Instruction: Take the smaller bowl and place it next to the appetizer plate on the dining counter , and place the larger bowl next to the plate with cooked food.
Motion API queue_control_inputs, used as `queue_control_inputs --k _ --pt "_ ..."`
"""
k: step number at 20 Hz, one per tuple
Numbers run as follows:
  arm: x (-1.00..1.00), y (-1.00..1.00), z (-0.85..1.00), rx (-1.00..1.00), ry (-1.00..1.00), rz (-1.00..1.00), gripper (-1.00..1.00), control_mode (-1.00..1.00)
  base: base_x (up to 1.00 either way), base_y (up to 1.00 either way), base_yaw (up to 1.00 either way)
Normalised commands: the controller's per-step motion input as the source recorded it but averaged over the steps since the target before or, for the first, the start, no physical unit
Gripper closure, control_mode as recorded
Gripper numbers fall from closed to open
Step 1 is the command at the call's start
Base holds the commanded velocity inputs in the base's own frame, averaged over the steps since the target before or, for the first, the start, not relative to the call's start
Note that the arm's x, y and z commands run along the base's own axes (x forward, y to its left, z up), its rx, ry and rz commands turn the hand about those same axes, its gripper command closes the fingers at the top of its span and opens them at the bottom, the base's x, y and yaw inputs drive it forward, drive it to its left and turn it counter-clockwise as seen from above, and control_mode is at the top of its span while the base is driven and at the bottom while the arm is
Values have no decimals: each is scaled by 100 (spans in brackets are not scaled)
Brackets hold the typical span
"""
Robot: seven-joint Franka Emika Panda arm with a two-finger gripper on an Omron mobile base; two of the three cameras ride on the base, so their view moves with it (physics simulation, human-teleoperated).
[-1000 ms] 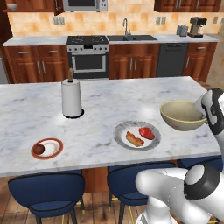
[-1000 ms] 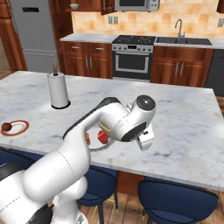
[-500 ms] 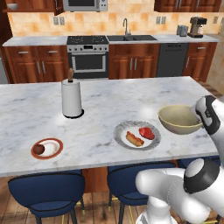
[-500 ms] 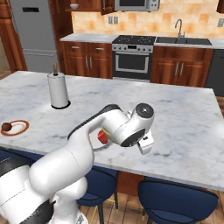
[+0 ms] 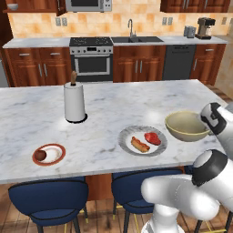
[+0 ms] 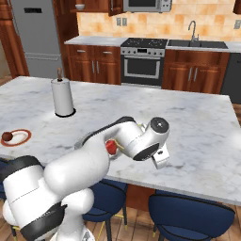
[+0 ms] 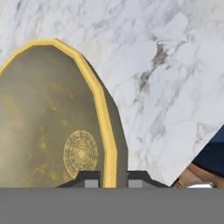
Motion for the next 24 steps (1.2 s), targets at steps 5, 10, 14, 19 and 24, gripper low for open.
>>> queue_control_inputs --k 5,10,14,19,24 --pt "25 0 -24 0 0 0 100 -100 0 0 0" --pt "17 -4 -26 0 0 0 100 -100 0 0 0" --pt "13 -8 -23 0 0 0 100 -100 0 0 0" --pt "9 -14 -20 0 0 0 100 -100 0 0 0" --pt "9 -19 -19 0 0 0 100 -100 0 0 0"
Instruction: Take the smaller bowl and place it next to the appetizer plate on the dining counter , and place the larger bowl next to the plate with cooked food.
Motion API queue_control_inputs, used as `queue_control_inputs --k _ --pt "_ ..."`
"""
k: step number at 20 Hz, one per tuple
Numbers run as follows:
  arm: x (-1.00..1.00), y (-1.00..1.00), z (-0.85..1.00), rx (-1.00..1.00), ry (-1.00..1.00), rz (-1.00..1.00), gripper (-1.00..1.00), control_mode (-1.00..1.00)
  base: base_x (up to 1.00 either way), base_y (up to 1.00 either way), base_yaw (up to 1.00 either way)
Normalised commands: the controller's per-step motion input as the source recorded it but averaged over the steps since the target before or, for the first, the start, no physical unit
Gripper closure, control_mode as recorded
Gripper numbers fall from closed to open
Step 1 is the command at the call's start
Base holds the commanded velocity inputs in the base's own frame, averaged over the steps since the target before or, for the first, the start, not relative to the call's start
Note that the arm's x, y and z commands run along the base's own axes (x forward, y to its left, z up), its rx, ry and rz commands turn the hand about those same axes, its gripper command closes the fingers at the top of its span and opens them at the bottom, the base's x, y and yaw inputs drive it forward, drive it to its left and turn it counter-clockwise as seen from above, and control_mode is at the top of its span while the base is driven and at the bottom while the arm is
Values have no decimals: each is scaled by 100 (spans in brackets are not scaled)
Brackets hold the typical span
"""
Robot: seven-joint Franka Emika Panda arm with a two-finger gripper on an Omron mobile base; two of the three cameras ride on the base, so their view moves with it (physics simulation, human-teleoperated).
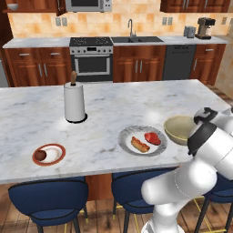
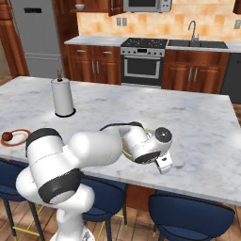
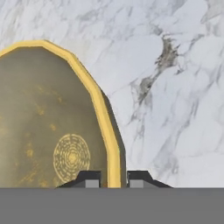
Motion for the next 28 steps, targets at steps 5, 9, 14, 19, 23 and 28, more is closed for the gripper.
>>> queue_control_inputs --k 5,9,14,19,23,28 --pt "6 -9 -8 0 0 0 100 -100 0 0 0" --pt "-31 0 86 -7 -3 4 -100 -100 0 0 0" --pt "-39 4 92 -13 -6 10 -100 -100 0 0 0" --pt "-20 49 43 -14 0 16 -100 -100 0 0 0" --pt "-16 94 38 -20 -6 21 -100 -100 0 0 0" --pt "-42 100 44 -25 -16 25 -100 -100 0 0 0"
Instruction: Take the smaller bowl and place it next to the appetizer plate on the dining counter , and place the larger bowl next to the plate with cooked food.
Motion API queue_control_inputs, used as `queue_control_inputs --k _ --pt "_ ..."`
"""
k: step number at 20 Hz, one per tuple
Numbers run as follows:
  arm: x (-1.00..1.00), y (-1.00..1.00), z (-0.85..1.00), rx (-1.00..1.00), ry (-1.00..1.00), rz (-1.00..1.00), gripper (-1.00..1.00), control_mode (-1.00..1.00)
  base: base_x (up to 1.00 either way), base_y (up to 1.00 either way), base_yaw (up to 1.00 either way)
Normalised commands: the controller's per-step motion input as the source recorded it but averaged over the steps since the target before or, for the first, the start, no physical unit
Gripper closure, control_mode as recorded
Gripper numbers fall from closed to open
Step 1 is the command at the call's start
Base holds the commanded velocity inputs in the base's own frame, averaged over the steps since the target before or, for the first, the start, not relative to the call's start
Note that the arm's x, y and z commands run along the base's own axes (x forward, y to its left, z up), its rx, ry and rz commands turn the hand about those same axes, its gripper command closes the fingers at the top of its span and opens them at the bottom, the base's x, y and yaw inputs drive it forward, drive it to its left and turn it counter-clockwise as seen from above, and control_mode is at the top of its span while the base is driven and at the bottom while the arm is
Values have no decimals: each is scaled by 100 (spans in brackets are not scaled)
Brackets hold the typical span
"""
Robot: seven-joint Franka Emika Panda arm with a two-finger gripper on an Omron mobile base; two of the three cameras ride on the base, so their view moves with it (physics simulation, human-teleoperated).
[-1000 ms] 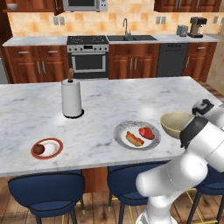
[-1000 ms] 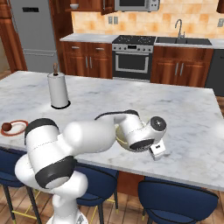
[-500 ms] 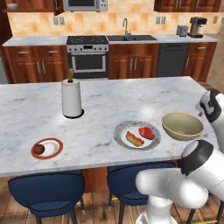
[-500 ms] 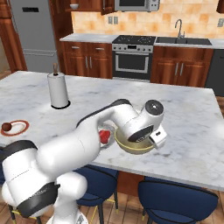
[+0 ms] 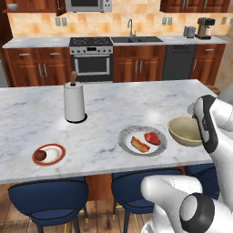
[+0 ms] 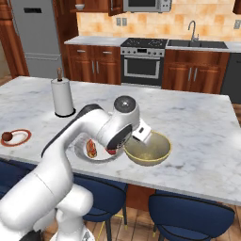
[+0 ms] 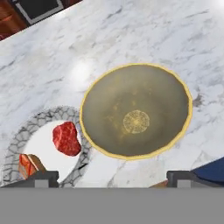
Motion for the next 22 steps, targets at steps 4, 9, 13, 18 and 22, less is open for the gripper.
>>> queue_control_inputs --k 4,9,13,18,22 --pt "-54 91 48 -25 -22 22 -100 -100 0 0 0" --pt "-58 72 37 -23 -21 17 -100 -100 0 0 0" --pt "-64 66 15 -29 -22 13 -100 -100 0 0 0" --pt "-33 65 10 -26 -12 9 -100 -100 0 0 0" --pt "0 0 0 0 0 0 -100 100 -24 58 7"
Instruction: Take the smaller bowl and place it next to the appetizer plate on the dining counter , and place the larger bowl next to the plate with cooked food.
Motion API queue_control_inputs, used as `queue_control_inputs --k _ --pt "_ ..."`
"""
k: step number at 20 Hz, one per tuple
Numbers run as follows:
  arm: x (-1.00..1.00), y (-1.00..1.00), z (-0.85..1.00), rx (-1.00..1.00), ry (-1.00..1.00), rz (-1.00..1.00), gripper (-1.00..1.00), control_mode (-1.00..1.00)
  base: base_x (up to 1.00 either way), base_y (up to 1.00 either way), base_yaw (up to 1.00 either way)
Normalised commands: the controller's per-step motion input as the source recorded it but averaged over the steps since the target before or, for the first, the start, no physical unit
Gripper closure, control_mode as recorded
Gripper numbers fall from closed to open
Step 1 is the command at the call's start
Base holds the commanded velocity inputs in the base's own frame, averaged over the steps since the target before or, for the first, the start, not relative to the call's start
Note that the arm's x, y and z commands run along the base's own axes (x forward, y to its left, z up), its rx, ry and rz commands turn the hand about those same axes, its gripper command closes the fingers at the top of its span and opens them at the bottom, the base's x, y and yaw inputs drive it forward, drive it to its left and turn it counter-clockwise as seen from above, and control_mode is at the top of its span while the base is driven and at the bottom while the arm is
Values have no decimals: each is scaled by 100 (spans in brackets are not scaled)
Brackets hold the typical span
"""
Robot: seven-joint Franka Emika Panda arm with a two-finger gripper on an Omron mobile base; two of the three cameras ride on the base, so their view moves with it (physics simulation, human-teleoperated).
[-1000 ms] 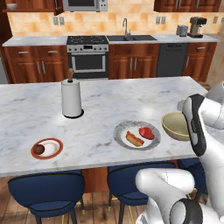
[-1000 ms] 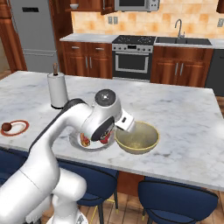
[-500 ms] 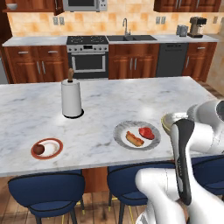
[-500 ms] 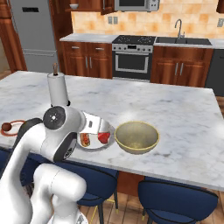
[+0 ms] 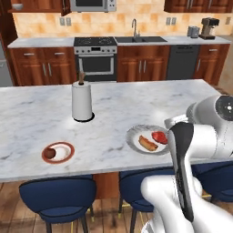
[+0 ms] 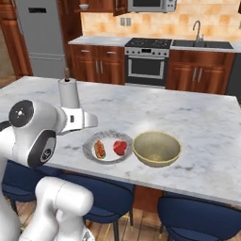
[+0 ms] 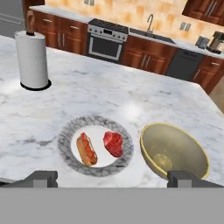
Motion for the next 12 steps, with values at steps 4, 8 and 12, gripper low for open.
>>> queue_control_inputs --k 4,8,12 --pt "0 0 0 0 0 0 -100 100 -1 95 13" --pt "0 0 0 0 0 0 -100 100 18 100 14" --pt "0 0 0 0 0 0 -100 100 3 100 14"
